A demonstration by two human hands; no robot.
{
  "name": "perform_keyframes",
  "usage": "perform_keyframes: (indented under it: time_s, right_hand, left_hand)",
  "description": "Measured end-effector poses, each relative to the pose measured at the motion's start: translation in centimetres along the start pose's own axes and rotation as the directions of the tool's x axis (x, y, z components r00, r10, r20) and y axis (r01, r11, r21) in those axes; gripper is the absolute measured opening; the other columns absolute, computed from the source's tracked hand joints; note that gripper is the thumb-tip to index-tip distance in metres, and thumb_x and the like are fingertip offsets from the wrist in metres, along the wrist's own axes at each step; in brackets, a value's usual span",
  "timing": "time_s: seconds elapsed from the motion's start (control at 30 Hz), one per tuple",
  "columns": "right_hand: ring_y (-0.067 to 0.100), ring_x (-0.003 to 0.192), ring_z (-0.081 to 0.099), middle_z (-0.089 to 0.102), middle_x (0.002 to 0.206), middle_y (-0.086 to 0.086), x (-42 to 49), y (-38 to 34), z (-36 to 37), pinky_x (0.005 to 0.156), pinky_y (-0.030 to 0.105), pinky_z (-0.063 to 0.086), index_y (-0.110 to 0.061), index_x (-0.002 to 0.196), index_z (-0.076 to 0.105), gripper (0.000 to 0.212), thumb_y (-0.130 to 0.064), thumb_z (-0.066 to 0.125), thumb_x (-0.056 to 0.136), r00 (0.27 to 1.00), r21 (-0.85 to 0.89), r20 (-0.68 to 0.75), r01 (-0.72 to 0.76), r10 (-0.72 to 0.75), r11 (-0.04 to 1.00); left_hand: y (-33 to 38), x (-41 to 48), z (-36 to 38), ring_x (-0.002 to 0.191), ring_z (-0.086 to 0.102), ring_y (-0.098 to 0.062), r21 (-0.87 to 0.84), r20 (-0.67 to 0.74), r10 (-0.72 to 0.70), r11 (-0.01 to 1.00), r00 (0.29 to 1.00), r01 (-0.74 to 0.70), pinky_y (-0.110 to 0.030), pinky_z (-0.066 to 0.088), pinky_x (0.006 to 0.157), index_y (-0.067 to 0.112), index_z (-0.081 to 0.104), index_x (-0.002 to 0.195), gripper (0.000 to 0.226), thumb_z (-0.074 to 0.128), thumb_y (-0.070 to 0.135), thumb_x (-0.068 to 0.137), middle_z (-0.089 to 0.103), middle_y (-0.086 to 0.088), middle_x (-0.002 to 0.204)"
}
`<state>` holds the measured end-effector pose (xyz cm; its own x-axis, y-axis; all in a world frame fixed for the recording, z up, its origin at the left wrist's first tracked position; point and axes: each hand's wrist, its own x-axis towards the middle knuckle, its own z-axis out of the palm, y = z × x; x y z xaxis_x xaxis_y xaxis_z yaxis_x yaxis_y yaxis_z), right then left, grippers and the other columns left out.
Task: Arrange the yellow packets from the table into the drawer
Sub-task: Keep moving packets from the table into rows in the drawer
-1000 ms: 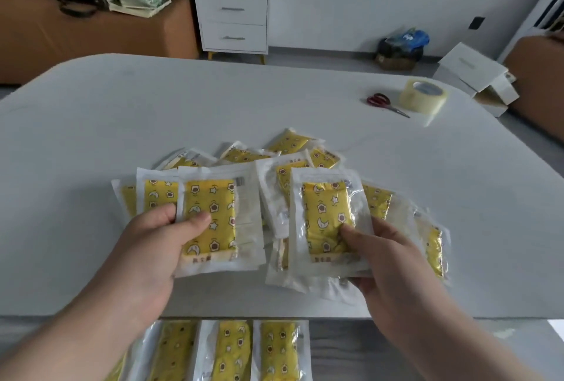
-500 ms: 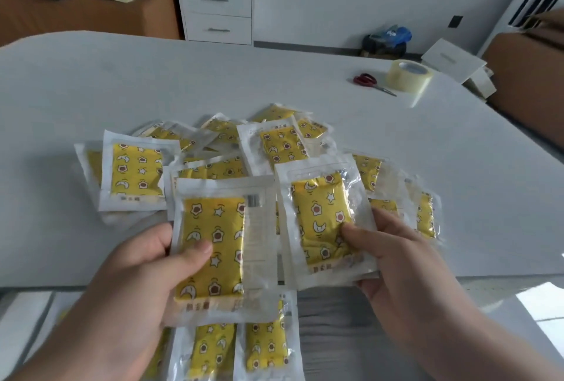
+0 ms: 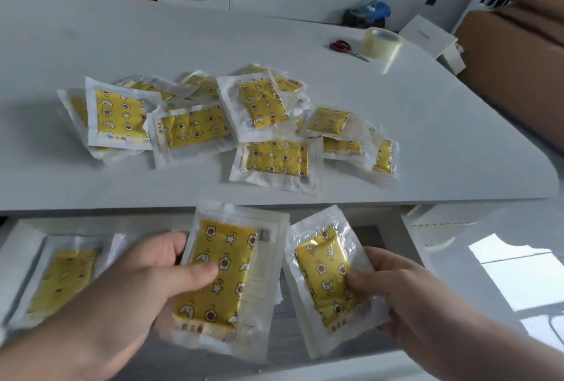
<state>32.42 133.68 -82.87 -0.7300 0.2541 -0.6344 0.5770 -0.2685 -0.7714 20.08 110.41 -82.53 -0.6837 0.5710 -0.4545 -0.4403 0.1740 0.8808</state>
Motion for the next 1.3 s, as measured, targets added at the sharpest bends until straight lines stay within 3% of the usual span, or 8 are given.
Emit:
perform_keyframes:
  time_s: [0.17, 0.33, 0.53, 0.67, 0.73, 1.07, 1.2, 1.3]
  right_hand:
    - [0.035, 0.085, 0.073, 0.076, 0.092, 0.018, 1.4, 1.8, -1.6, 0.082, 0.051, 0.058, -0.006, 0.105, 0.067, 0.022, 0.003, 0.050, 0.095, 0.975, -0.035, -0.113, -0.198, 0.192, 0.980]
    - [0.038, 0.091, 0.071, 0.072, 0.100, 0.023, 7.0, 2.4, -3.5, 0.088, 0.054, 0.055, 0.000, 0.103, 0.064, 0.016, 0.005, 0.056, 0.090, 0.922, -0.007, -0.256, -0.301, 0.290, 0.953]
    - [0.037, 0.091, 0.072, 0.072, 0.100, 0.022, 11.9, 3.3, -6.3, 0.090, 0.052, 0.054, 0.005, 0.104, 0.063, 0.019, 0.002, 0.054, 0.087, 0.891, -0.011, -0.310, -0.353, 0.332, 0.936]
    - [0.037, 0.090, 0.072, 0.072, 0.101, 0.023, 13.3, 4.2, -6.9, 0.087, 0.051, 0.056, 0.004, 0.104, 0.064, 0.020, 0.005, 0.054, 0.087, 0.885, -0.051, -0.341, -0.353, 0.316, 0.934]
    - [0.038, 0.089, 0.071, 0.072, 0.101, 0.021, 13.9, 4.7, -6.9, 0.085, 0.052, 0.056, 0.001, 0.103, 0.065, 0.027, 0.003, 0.062, 0.077, 0.891, -0.072, -0.321, -0.361, 0.321, 0.930]
    - [0.032, 0.094, 0.070, 0.073, 0.099, 0.011, 13.6, 4.6, -6.5, 0.088, 0.047, 0.057, -0.009, 0.103, 0.069, 0.034, -0.005, 0.073, 0.070, 0.938, -0.329, -0.308, -0.261, 0.158, 0.907]
    - [0.024, 0.082, 0.070, 0.074, 0.090, 0.012, 13.2, 4.3, -6.8, 0.076, 0.034, 0.059, -0.011, 0.089, 0.068, 0.019, -0.009, 0.076, 0.072, 0.944, -0.470, -0.326, -0.216, 0.059, 0.856]
    - [0.016, 0.066, 0.055, 0.065, 0.080, 0.006, 12.9, 4.1, -6.7, 0.051, 0.022, 0.042, -0.008, 0.086, 0.062, 0.017, -0.017, 0.072, 0.075, 0.945, -0.681, -0.317, -0.173, -0.073, 0.712]
  left_hand:
    - [-4.1, 2.9, 0.9, 0.109, 0.062, -0.037, 0.030, -0.042, -0.288, 0.957, 0.957, 0.289, -0.059, 0.042, 0.100, -0.003, 0.058, 0.115, 0.081, 0.092, 0.017, 0.044, 0.066, -0.023, 0.115]
    - [-6.2, 8.0, 3.2, 0.091, 0.065, -0.035, 0.063, -0.187, -0.326, 0.937, 0.927, 0.342, -0.045, 0.051, 0.087, -0.005, 0.060, 0.087, 0.010, 0.064, -0.011, 0.081, 0.069, -0.023, 0.089]
    - [-8.6, 14.5, 6.5, 0.099, 0.063, -0.031, 0.284, -0.309, -0.204, 0.912, 0.929, 0.295, -0.042, 0.052, 0.090, 0.005, 0.062, 0.106, 0.030, 0.072, 0.007, 0.078, 0.067, -0.015, 0.106]
    - [-8.8, 15.7, 8.4, 0.096, 0.060, -0.028, 0.411, -0.385, -0.166, 0.850, 0.908, 0.330, -0.026, 0.045, 0.062, 0.001, 0.056, 0.115, 0.039, 0.070, 0.008, 0.079, 0.063, -0.015, 0.106]
    - [-8.8, 15.9, 8.7, 0.090, 0.062, -0.026, 0.490, -0.378, -0.122, 0.815, 0.918, 0.310, -0.027, 0.047, 0.061, 0.002, 0.059, 0.110, 0.038, 0.075, 0.014, 0.077, 0.064, -0.012, 0.100]
    - [-7.2, 15.0, 7.3, 0.079, 0.056, -0.015, 0.871, -0.259, 0.169, 0.466, 0.951, 0.155, -0.026, 0.041, 0.059, 0.018, 0.051, 0.095, 0.045, 0.080, 0.042, 0.070, 0.055, 0.005, 0.083]
    - [-7.2, 14.2, 7.1, 0.073, 0.049, -0.011, 0.889, -0.215, 0.226, 0.448, 0.950, 0.095, -0.019, 0.031, 0.051, 0.019, 0.044, 0.094, 0.046, 0.079, 0.041, 0.073, 0.047, 0.009, 0.078]
    - [-7.2, 13.9, 7.1, 0.076, 0.053, -0.013, 0.891, -0.206, 0.226, 0.446, 0.952, 0.087, -0.020, 0.034, 0.055, 0.015, 0.045, 0.102, 0.050, 0.077, 0.041, 0.075, 0.055, 0.004, 0.086]
